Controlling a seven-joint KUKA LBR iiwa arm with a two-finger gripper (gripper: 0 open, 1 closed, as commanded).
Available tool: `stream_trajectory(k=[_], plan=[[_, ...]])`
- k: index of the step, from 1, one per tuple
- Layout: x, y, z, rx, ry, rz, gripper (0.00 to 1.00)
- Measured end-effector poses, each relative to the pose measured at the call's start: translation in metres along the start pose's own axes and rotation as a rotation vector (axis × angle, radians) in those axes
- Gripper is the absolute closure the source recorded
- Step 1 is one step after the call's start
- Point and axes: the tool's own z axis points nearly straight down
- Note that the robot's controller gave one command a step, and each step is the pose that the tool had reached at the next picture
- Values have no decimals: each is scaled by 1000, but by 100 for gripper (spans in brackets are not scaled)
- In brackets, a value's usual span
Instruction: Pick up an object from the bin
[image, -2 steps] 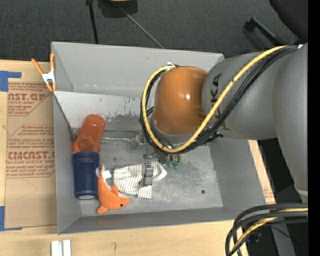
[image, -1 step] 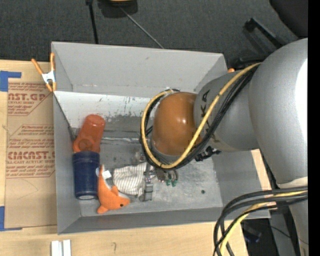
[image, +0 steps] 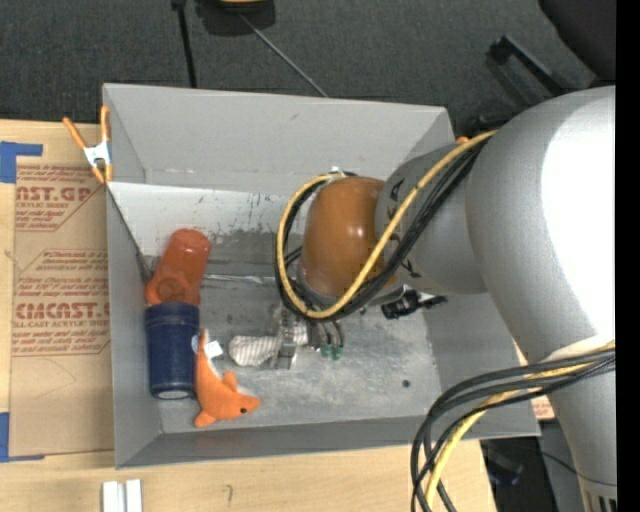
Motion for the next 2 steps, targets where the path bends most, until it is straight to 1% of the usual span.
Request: stream_trajectory(k=[1, 2], plan=[[0, 0, 0, 0, 0, 0, 100], [-29, -23, -160, 1, -1, 22, 100]])
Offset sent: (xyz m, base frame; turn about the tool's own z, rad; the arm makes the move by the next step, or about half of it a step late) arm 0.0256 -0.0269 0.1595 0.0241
